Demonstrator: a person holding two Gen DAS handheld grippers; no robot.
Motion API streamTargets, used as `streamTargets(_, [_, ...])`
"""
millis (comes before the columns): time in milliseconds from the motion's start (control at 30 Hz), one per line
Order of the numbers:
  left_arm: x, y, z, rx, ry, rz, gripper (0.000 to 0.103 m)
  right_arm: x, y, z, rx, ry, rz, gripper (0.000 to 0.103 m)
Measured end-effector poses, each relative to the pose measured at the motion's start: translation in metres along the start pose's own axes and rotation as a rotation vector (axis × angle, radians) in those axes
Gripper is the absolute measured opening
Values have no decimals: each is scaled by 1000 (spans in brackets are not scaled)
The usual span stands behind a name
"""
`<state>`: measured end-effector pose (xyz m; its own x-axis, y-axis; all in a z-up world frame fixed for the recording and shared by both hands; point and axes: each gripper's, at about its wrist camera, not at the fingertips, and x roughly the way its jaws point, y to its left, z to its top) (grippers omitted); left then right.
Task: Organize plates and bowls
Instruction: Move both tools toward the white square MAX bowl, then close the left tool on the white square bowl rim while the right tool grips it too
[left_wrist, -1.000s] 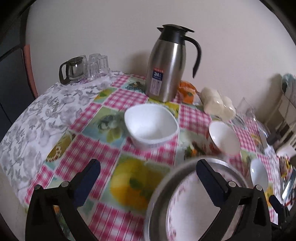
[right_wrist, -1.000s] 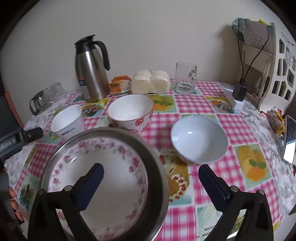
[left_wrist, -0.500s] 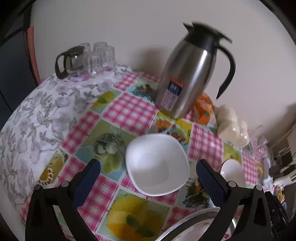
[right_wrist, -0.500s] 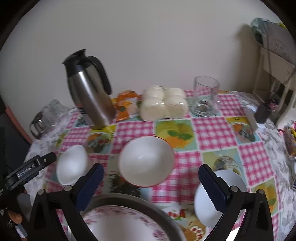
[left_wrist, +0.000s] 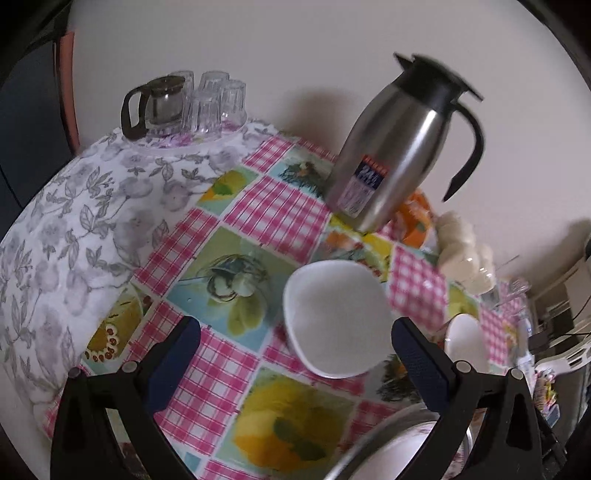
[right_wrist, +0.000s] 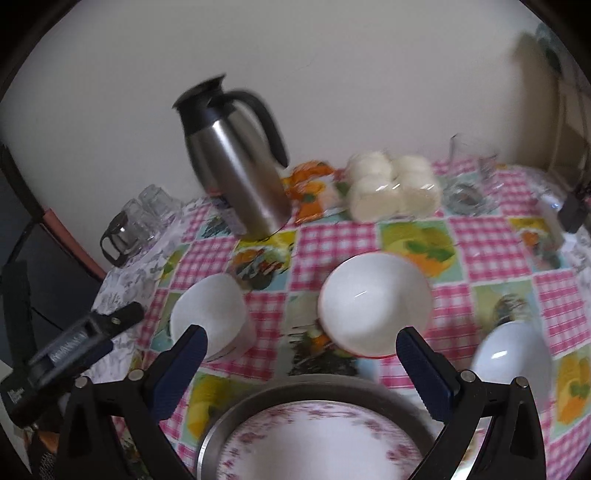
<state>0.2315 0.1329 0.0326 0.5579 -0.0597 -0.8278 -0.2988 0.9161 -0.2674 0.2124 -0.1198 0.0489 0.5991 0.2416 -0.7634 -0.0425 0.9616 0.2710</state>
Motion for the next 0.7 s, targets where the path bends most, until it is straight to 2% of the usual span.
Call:
streamTargets(67, [12,8,0,-29,41,-14,102,15,8,-3,10,28,11,98])
streamTargets(100, [17,11,0,-40,51,-23,101,23,13,-5,9,39,11,90])
streamTargets(167, [26,15,2,-57,64,-22,93,37,22,-7,0,60,10,81])
streamTargets(200, [29,16,3,-60,69,-26,84,43,26,-9,-4,70,12,77])
streamTargets(233, [35,16,4,-64,79,-29,80,49,30,-10,-7,74,16,75])
streamTargets(300, [45,17,5,-71,93,-32,78,59,37,-12,-15,79,19,65])
streamTargets(433, [65,14,4,-74,126,-38,63,78,44,-16,-4,102,17,55])
streamTargets(533, [74,13,3,-71,134,-33,58,89,47,-16,12,119,21,44])
streamTargets(600, [79,13,3,-72,140,-34,50,94,49,-16,20,123,13,39])
streamTargets(667, [83,13,3,-71,144,-37,34,98,52,-16,17,123,2,35])
streamTargets(700, [84,12,3,-67,146,-35,30,101,52,-17,19,129,1,32])
